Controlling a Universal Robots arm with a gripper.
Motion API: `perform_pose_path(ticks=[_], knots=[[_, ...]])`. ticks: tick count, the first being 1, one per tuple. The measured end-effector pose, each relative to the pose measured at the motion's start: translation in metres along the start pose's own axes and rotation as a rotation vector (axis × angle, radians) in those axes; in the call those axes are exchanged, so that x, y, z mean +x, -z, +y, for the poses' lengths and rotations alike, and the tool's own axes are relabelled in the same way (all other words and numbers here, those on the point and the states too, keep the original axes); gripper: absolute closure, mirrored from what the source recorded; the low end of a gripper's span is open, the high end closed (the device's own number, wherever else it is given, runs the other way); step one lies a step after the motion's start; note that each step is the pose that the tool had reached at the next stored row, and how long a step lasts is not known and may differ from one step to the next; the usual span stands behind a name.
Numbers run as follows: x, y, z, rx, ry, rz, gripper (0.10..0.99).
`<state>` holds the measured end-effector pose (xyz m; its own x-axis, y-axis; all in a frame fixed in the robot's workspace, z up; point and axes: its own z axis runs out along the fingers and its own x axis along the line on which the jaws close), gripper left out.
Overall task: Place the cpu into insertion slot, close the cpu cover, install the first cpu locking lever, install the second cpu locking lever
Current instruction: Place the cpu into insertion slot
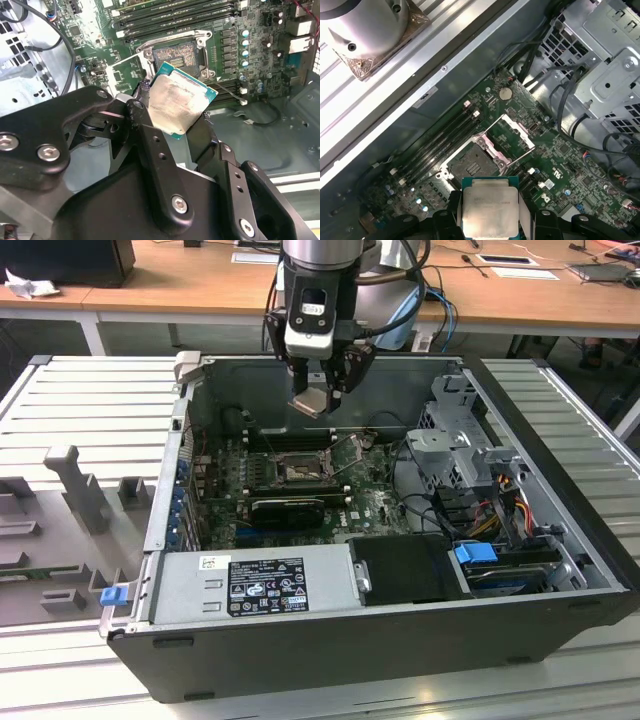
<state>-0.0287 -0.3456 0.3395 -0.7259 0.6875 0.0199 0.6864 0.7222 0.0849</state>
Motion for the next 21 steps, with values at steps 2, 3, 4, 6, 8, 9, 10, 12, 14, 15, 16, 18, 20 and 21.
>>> perform_pose_path(ticks=[2, 3, 4, 6, 8, 9, 10, 12, 14, 15, 16, 18, 20, 21], knots=[[0.0000, -0.0004, -0.0001, 0.000, -0.014, -0.0012, 0.545], [0.0000, -0.0005, -0.0001, 0.000, -0.018, -0.0015, 0.545], [0.0000, -0.0006, -0.0001, 0.000, -0.023, -0.0020, 0.545], [0.0000, -0.0007, -0.0001, -0.001, -0.033, -0.0028, 0.545], [0.0000, -0.0009, -0.0001, -0.001, -0.044, -0.0037, 0.545], [0.0000, -0.0010, -0.0001, -0.001, -0.052, -0.0044, 0.545], [0.0000, -0.0011, -0.0001, -0.001, -0.060, -0.0051, 0.545], [0.0000, -0.0011, -0.0001, -0.002, -0.068, -0.0057, 0.545], [0.0000, -0.0011, -0.0001, -0.002, -0.084, -0.0071, 0.545], [0.0000, -0.0012, -0.0001, -0.002, -0.092, -0.0078, 0.545], [0.0000, -0.0012, -0.0001, -0.002, -0.099, -0.0084, 0.545], [0.0000, -0.0012, -0.0001, -0.002, -0.108, -0.0092, 0.545], [0.0000, -0.0012, -0.0002, -0.002, -0.119, -0.0101, 0.545], [0.0001, -0.0012, -0.0002, -0.003, -0.125, -0.0107, 0.545]])
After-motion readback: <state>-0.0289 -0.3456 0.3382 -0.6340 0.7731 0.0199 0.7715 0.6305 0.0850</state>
